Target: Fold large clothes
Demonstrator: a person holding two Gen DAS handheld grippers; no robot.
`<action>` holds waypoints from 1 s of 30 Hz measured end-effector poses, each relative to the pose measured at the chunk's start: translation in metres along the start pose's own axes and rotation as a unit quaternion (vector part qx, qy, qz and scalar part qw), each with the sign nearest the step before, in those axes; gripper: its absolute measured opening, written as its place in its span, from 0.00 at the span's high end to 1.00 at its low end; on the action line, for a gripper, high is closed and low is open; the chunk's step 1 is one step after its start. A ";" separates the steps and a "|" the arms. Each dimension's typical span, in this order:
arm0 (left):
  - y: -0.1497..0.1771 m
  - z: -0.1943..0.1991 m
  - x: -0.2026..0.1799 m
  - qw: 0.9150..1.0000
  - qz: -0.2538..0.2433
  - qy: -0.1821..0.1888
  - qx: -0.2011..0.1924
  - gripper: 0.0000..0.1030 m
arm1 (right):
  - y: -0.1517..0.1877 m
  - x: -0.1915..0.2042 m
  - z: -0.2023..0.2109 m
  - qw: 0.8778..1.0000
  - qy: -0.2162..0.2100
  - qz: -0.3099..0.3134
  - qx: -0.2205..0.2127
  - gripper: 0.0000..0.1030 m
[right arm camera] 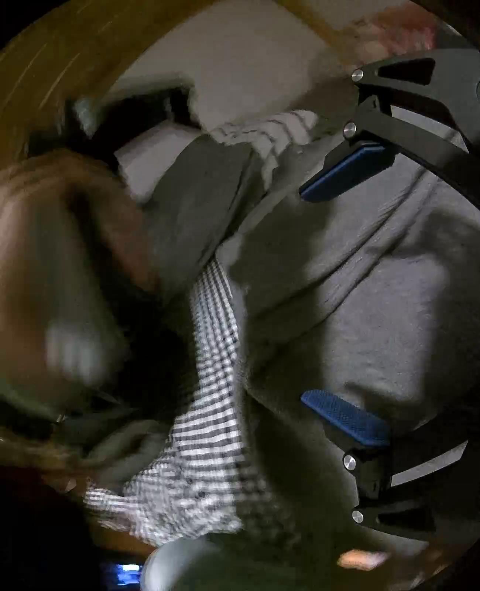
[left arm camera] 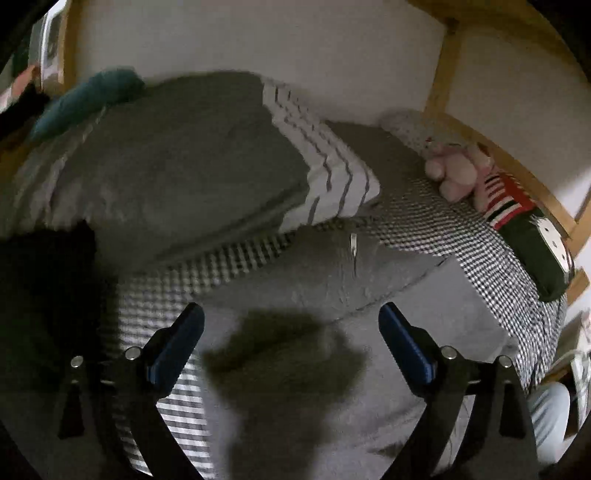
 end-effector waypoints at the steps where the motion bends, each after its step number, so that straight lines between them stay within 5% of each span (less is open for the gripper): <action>1: 0.012 -0.021 -0.005 1.000 0.028 0.010 0.005 0.09 | 0.002 -0.017 0.007 1.000 0.008 -0.023 0.002 0.03; 3: 0.044 -0.058 -0.006 0.997 0.062 0.007 0.037 0.09 | 0.004 -0.061 0.008 0.996 0.048 -0.074 0.009 0.03; 5: 0.080 -0.104 -0.009 0.993 0.083 -0.025 0.082 0.09 | 0.020 -0.130 -0.007 0.979 0.117 -0.158 0.050 0.03; 6: 0.093 -0.115 -0.013 0.995 0.064 -0.049 0.066 0.09 | 0.028 -0.153 -0.016 0.971 0.130 -0.189 0.071 0.03; 8: 0.096 -0.111 -0.030 0.994 0.013 -0.103 0.037 0.08 | 0.061 -0.203 -0.050 0.940 0.141 -0.267 0.156 0.03; 9: 0.095 -0.110 -0.031 0.993 0.011 -0.108 0.039 0.08 | 0.090 -0.222 -0.073 0.918 0.153 -0.290 0.225 0.03; 11: 0.096 -0.110 -0.027 0.995 0.027 -0.087 0.043 0.06 | 0.121 -0.230 -0.093 0.903 0.118 -0.323 0.258 0.02; 16: 0.098 -0.108 -0.031 0.995 0.024 -0.090 0.039 0.05 | 0.116 -0.205 -0.064 0.905 0.135 -0.314 0.252 0.03; 19: 0.096 -0.115 -0.029 0.994 0.020 -0.100 0.037 0.05 | 0.105 -0.210 -0.051 0.919 0.108 -0.309 0.221 0.03; 22: 0.094 -0.119 -0.026 0.994 0.017 -0.105 0.038 0.04 | 0.125 -0.204 -0.073 0.916 0.097 -0.310 0.236 0.03; 26: 0.093 -0.122 -0.026 0.993 0.014 -0.110 0.039 0.04 | 0.109 -0.201 -0.057 0.910 0.098 -0.316 0.248 0.03; 30: 0.093 -0.124 -0.027 0.992 0.010 -0.117 0.036 0.04 | 0.110 -0.187 -0.056 0.921 0.079 -0.289 0.250 0.03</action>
Point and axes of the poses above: each gripper's, at about its wrist camera, not at the fingertips, and z roughly against the way its jaws point, x to its left, y to its underside, the point moved 4 cm from there along -z, roughly the way its jaws point, and after that the axes turned 8 degrees about -z, right-handed, at the moved point
